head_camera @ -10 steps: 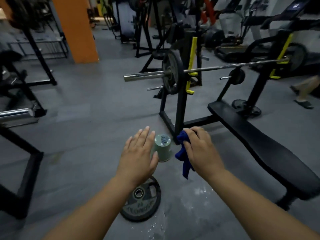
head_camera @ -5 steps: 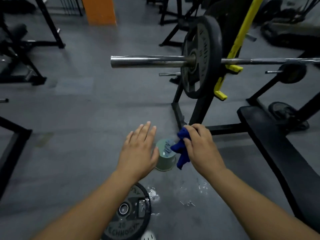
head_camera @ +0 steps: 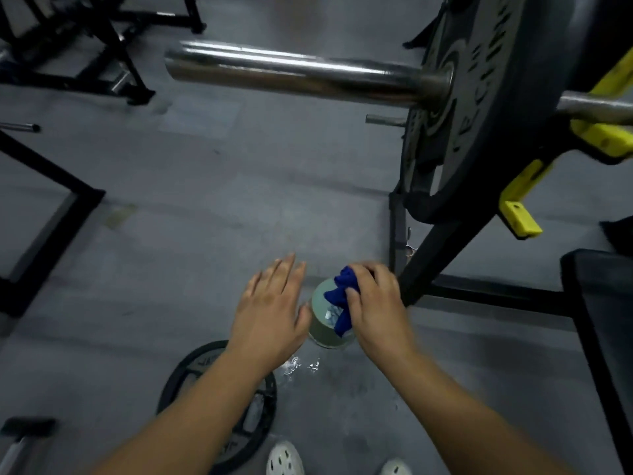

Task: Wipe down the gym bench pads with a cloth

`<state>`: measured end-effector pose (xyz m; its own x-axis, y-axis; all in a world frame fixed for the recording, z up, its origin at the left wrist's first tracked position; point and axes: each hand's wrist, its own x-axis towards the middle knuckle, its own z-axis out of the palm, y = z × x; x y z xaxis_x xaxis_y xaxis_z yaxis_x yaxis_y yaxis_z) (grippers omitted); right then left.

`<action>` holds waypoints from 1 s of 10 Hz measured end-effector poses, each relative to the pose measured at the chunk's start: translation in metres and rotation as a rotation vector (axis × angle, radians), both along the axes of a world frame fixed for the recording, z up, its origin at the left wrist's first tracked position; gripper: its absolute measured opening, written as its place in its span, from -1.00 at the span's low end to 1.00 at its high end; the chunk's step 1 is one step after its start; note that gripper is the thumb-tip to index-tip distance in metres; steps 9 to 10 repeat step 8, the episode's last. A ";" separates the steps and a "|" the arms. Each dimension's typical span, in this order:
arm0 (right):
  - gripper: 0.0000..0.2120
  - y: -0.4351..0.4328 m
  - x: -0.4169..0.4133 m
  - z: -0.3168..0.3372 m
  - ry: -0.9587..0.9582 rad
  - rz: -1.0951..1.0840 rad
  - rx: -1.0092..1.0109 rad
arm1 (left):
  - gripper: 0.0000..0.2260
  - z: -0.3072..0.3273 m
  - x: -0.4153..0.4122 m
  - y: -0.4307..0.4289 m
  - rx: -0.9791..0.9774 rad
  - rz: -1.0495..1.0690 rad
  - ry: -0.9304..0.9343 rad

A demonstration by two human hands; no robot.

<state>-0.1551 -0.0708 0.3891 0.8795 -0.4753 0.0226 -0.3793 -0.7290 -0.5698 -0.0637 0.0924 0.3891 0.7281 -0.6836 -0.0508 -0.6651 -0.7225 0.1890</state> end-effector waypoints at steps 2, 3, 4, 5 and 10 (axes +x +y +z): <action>-0.66 -0.030 0.038 -0.109 0.000 0.004 0.025 | -0.41 -0.109 0.023 -0.022 0.004 0.017 -0.001; -0.64 -0.042 0.065 -0.178 -0.026 0.008 -0.009 | -0.42 -0.178 0.035 -0.030 -0.026 0.028 -0.038; -0.65 -0.047 0.082 -0.257 -0.034 0.047 -0.056 | -0.39 -0.250 0.049 -0.037 -0.021 0.032 -0.052; -0.62 -0.050 0.093 -0.338 0.020 0.088 -0.126 | -0.37 -0.312 0.065 -0.044 -0.011 0.025 -0.078; -0.38 -0.068 0.096 -0.445 0.408 0.255 -0.256 | -0.39 -0.388 0.074 -0.056 -0.031 0.064 -0.102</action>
